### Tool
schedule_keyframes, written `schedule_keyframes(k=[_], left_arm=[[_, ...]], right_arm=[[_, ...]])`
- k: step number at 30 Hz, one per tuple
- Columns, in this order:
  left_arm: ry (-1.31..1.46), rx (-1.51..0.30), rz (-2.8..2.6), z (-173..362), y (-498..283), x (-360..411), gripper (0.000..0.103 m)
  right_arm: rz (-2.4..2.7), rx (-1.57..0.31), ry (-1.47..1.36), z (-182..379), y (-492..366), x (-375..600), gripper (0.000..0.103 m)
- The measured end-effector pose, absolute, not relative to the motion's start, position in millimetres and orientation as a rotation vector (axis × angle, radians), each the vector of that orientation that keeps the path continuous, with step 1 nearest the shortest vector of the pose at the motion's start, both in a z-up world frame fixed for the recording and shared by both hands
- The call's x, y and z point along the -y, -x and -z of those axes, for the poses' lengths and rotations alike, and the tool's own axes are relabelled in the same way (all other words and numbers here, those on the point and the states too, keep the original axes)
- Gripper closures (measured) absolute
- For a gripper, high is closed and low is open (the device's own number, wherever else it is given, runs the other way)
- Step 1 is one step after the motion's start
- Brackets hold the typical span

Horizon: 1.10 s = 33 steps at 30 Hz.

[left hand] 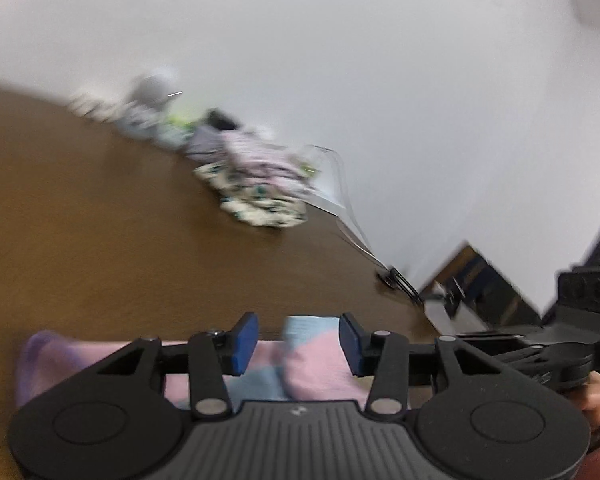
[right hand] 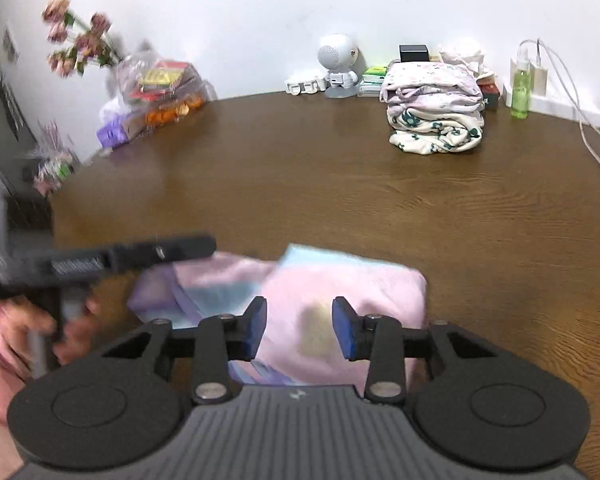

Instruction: Fold clothes

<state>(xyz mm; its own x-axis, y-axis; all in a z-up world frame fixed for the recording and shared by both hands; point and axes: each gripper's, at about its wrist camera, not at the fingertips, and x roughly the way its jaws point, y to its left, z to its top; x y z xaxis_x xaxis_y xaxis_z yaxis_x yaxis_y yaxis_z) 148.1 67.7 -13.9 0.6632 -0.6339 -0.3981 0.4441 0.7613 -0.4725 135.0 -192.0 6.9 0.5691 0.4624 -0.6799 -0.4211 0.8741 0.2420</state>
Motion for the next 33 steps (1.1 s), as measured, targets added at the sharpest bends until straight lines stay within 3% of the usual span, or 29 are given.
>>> schedule_keyframes(k=[2,7,10,14,17,21,25,28,30,33], left_arm=[[0.284,-0.594,0.628,11,-151,-42,0.066],[0.141,-0.646,0.59,25,-166,3,0.088],[0.135,-0.701,0.535,40,-176,9,0.093],[0.195,-0.715,0.521,44,-178,-1,0.093],[0.247,-0.658,0.499,32,-171,-19,0.083],[0.29,-0.63,0.455,23,-172,-35,0.082],[0.378,-0.697,0.426,28,-189,-44,0.061],[0.424,-0.756,0.443,39,-201,-45,0.064],[0.467,-0.786,0.477,47,-208,-46,0.078],[0.527,-0.816,0.509,57,-216,-47,0.083]], right_arm=[[-0.551,-0.781,-0.034,2,-128,187,0.066],[-0.577,-0.744,0.052,22,-123,167,0.065],[-0.579,-0.746,0.082,36,-118,159,0.065],[-0.59,-0.714,0.092,38,-111,160,0.065],[-0.607,-0.68,0.017,29,-104,174,0.064],[-0.589,-0.637,-0.021,21,-101,186,0.062],[-0.602,-0.639,-0.032,25,-104,184,0.059],[-0.626,-0.634,-0.044,27,-103,181,0.057],[-0.653,-0.621,-0.05,26,-102,179,0.056],[-0.692,-0.603,-0.02,24,-99,170,0.053]])
